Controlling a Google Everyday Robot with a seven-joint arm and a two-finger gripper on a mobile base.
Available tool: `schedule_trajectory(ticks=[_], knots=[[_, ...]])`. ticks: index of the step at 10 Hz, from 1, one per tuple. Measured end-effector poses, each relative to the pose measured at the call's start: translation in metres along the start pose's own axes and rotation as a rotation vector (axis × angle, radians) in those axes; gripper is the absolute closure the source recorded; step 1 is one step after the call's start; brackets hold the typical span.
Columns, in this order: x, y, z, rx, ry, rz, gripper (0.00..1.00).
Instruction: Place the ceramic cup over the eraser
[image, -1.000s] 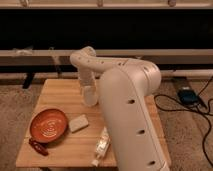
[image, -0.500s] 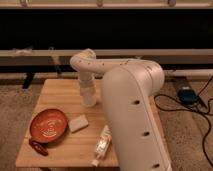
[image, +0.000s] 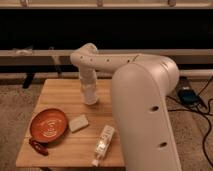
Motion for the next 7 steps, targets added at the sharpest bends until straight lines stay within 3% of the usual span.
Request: schedule_trajectory(ticks=[3,5,7], knots=[[0.056,-0.008,-0.061,0.018,-0.016,0.020,1.00],[0.088,-0.023,-0.085,0.036,-0.025,0.044,1.00],[0.125,-0.053,-0.104,0.054,-0.029,0.102,1.00]])
